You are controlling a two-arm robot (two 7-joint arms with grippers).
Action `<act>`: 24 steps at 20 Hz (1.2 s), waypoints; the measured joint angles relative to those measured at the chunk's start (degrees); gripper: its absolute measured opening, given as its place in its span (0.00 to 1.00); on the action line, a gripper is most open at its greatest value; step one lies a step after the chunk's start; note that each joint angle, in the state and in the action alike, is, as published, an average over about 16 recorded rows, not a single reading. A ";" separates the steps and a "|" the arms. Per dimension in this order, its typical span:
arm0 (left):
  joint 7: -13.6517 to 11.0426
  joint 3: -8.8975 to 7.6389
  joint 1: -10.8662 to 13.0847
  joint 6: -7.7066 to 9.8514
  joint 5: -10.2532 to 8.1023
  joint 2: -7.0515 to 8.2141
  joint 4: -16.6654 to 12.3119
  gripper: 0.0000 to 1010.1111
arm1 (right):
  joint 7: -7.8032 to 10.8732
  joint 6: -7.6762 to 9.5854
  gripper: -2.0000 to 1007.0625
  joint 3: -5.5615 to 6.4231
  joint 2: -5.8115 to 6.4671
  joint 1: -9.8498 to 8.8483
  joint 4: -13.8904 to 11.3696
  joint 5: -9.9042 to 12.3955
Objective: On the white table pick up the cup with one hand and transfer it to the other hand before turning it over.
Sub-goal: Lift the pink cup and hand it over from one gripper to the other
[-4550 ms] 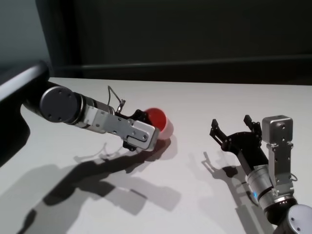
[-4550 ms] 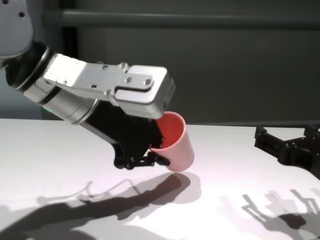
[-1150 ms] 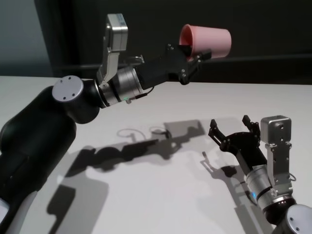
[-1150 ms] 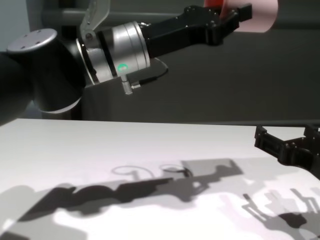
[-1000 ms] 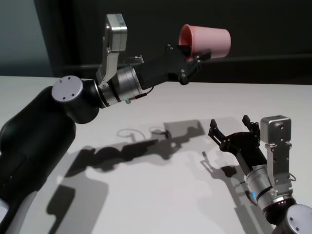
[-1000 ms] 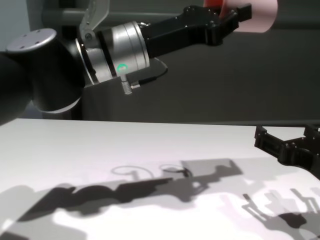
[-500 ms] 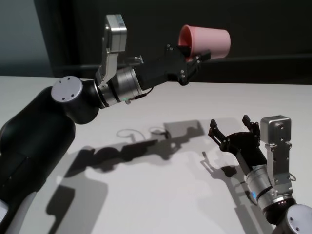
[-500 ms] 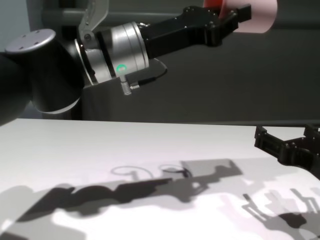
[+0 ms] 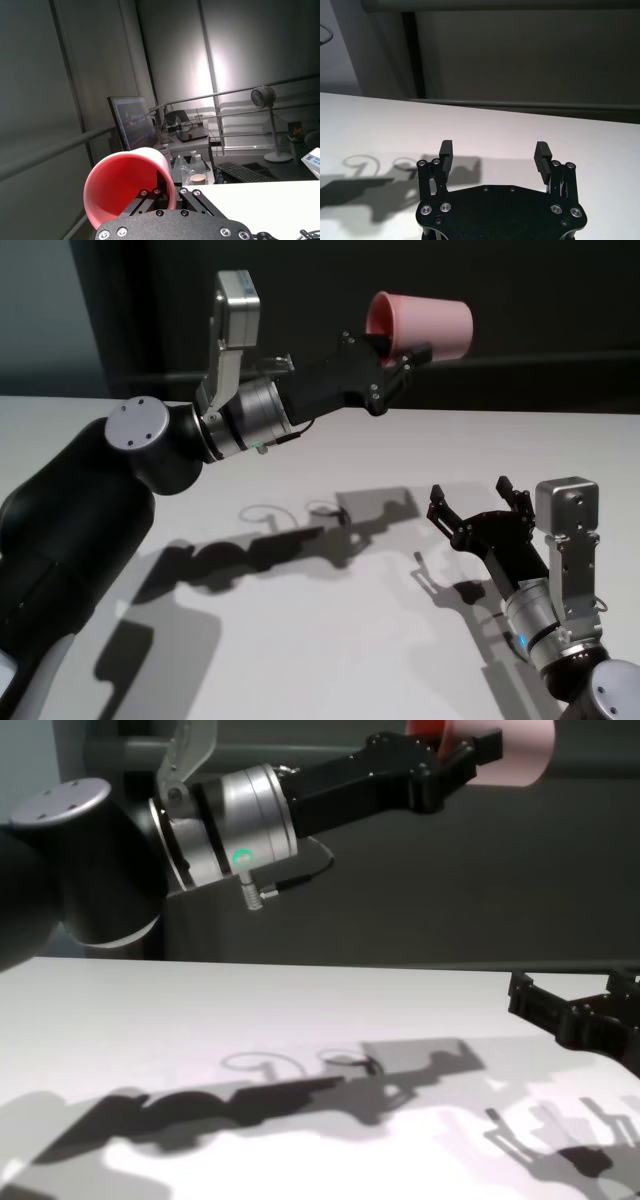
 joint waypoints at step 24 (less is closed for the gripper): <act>-0.04 -0.04 0.07 -0.08 0.02 0.06 -0.07 0.06 | 26.34 5.45 1.00 12.93 -3.33 -4.14 -3.59 45.56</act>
